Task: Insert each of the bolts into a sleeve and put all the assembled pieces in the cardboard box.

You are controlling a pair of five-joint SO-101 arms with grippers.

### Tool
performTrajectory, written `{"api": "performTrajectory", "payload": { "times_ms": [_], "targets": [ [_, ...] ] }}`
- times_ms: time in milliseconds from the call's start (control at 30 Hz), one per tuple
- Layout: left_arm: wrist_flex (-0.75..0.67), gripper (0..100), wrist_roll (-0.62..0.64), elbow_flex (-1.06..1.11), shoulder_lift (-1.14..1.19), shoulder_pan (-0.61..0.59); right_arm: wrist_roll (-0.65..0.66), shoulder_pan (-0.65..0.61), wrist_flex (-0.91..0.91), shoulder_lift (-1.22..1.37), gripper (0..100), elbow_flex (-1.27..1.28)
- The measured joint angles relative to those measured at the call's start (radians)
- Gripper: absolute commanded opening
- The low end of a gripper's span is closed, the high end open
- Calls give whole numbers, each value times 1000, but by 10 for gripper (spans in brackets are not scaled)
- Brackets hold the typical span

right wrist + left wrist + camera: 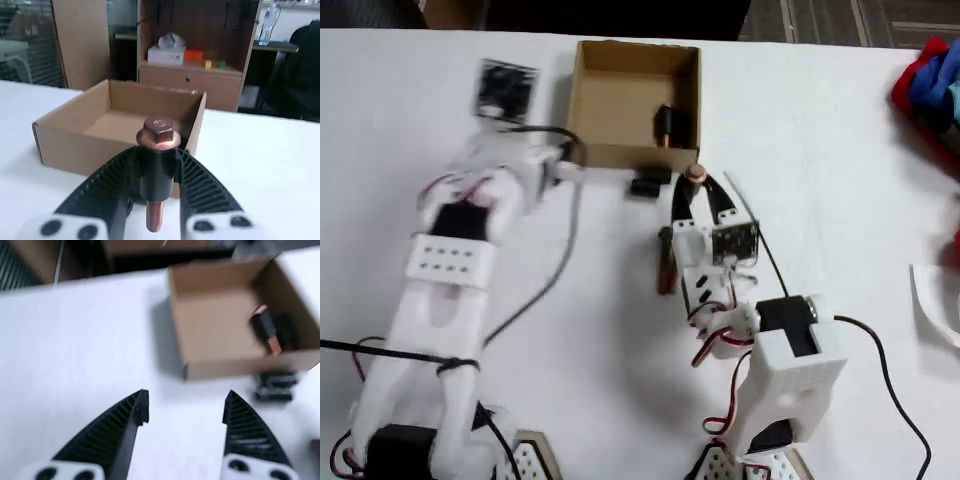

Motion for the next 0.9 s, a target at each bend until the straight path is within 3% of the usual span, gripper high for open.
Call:
{"api": "performTrajectory", "payload": {
  "times_ms": [167, 333, 600, 767, 900],
  "targets": [
    [92, 252, 0, 25, -2, -38, 0, -3, 270, -173, 19, -8],
    [92, 252, 0, 104, -2, -34, 0, -3, 706, -477, 19, -124],
    [-138, 252, 0, 302, -2, -34, 0, 35, 1496, -807, 19, -216],
    [-295, 252, 0, 417, -2, -34, 0, 18, 1758, -806, 19, -382],
    [-351, 252, 0, 453, -2, -32, 0, 14, 1921, -620, 19, -680]
  ]
}}
